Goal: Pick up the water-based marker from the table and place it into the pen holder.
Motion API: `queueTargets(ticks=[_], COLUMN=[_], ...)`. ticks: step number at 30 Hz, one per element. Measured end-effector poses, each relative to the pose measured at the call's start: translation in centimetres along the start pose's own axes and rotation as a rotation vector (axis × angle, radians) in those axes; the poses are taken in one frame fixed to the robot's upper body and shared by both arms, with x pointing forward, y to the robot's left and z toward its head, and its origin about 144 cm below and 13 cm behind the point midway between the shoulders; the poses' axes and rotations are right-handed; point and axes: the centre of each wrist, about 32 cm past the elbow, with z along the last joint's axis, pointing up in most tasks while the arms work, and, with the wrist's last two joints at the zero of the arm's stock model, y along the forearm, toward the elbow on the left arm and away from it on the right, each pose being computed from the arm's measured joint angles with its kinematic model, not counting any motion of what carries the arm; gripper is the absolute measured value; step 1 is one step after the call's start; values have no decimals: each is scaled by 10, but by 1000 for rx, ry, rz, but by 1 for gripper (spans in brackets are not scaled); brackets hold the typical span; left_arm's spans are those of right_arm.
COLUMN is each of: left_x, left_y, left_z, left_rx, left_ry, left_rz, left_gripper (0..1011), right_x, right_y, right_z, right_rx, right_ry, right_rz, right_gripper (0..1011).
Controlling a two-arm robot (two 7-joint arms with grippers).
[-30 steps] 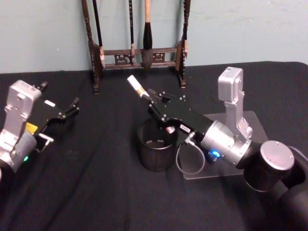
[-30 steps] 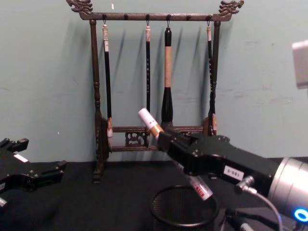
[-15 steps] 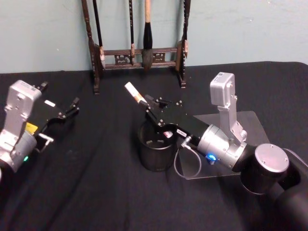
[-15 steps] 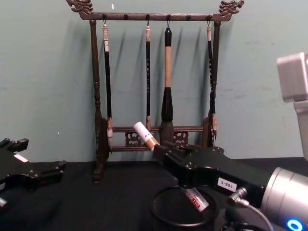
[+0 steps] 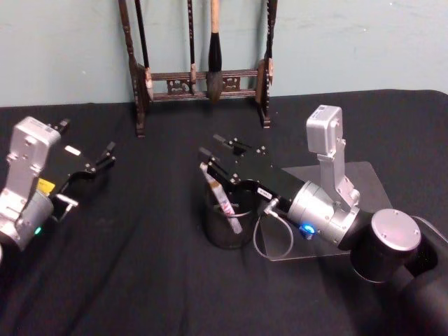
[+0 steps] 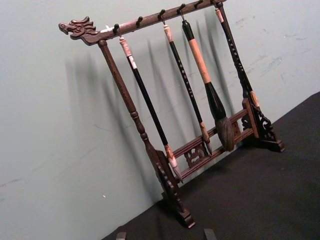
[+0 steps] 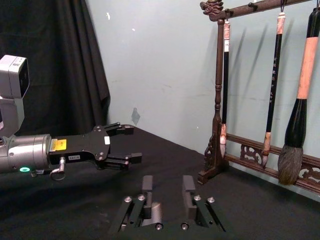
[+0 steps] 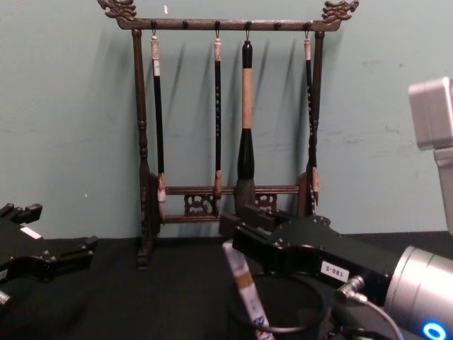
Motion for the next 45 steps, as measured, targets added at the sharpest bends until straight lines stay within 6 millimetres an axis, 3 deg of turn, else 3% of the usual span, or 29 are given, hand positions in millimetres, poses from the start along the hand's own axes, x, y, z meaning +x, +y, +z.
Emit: queueTargets(ticks=[14, 21, 31, 39, 45], left_x=[0, 0, 0, 0, 0], left_y=[0, 0, 0, 0, 0], left_z=[0, 0, 0, 0, 0], left_rx=[0, 0, 0, 0, 0], left_ry=[0, 0, 0, 0, 0], left_rz=[0, 0, 0, 0, 0], left_gripper=[1001, 1001, 1001, 1001, 1001], right_x=[0, 6, 21, 33, 36], right_y=[0, -3, -25, -48, -54], right_z=[0, 17, 50, 62, 59], right_rx=[2, 52, 76, -148, -306], right_ry=[1, -12, -81, -109, -110], right_rz=[1, -33, -217, -422, -458], right_gripper=[795, 995, 1002, 1002, 1002])
